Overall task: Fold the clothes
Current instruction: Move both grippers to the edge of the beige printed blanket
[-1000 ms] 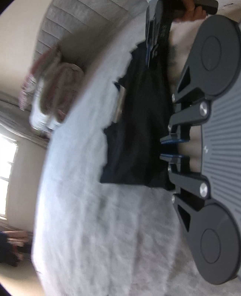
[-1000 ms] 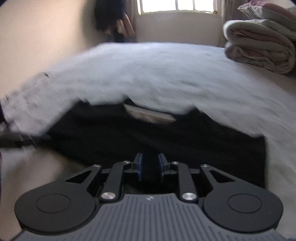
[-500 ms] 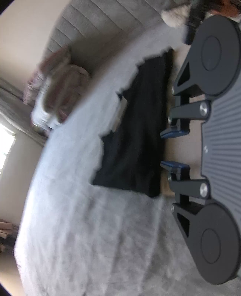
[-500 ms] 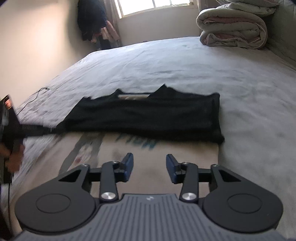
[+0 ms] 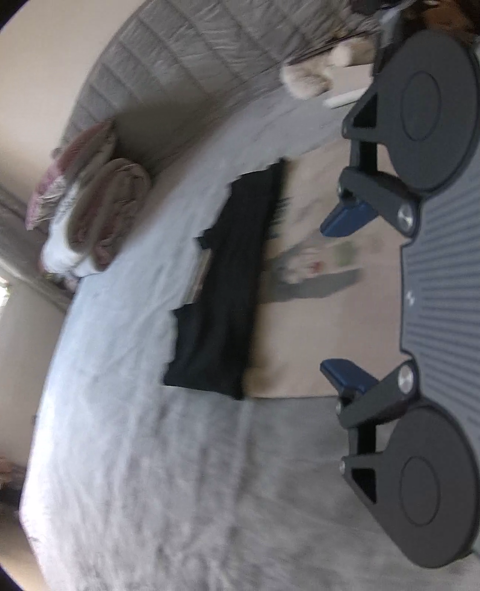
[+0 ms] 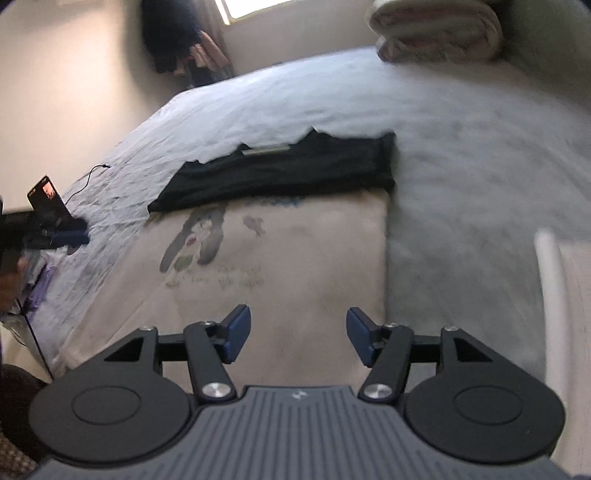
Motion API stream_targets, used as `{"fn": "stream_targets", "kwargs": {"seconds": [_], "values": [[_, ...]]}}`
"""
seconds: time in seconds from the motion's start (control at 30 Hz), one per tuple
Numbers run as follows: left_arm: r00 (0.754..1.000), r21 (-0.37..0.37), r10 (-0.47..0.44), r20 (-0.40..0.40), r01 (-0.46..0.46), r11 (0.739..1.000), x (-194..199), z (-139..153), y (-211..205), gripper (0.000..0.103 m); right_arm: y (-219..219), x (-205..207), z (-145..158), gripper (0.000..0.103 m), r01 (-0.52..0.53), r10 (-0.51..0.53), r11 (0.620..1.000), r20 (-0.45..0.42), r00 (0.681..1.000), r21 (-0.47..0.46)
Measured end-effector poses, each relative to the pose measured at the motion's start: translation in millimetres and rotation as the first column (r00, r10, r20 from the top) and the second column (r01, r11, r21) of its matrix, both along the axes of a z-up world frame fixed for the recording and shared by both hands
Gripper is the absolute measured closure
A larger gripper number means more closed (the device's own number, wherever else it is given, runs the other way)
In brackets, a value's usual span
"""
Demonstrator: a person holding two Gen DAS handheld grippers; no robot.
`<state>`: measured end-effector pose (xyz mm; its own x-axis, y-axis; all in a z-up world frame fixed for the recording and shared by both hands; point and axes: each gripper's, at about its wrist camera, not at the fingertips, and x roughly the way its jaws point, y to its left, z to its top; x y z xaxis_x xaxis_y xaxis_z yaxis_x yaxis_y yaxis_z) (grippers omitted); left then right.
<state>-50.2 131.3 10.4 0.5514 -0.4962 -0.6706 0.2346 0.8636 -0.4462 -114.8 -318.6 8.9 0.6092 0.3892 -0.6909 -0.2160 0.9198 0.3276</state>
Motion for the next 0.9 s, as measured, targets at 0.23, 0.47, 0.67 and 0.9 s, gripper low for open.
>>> {"fn": "stream_targets", "kwargs": {"seconds": [0.23, 0.47, 0.67, 0.9], "values": [[0.985, -0.020, -0.046, -0.168, 0.043, 0.999, -31.4, -21.7, 25.7, 0.028, -49.9, -23.9, -12.4, 0.041, 0.096, -0.068, 0.979, -0.158, 0.985, 0.177], [0.924, -0.124, -0.061, -0.378, 0.015, 0.992, -43.8, -53.0, 57.5, 0.025, -84.0, -40.7, -32.7, 0.041, 0.199, -0.108, 0.933, -0.294, 0.950, 0.301], [0.913, -0.248, -0.087, -0.399, -0.016, 0.969, -55.1, -77.4, 70.1, 0.026, -93.8, -41.9, -44.6, 0.042, 0.215, -0.083, 0.898, -0.332, 0.939, 0.383], [0.911, -0.385, -0.156, -0.382, -0.004, 0.923, -55.0, -95.1, 63.4, 0.031, -98.2, -36.6, -56.4, 0.045, 0.218, -0.035, 0.861, -0.374, 0.927, 0.459]]}}
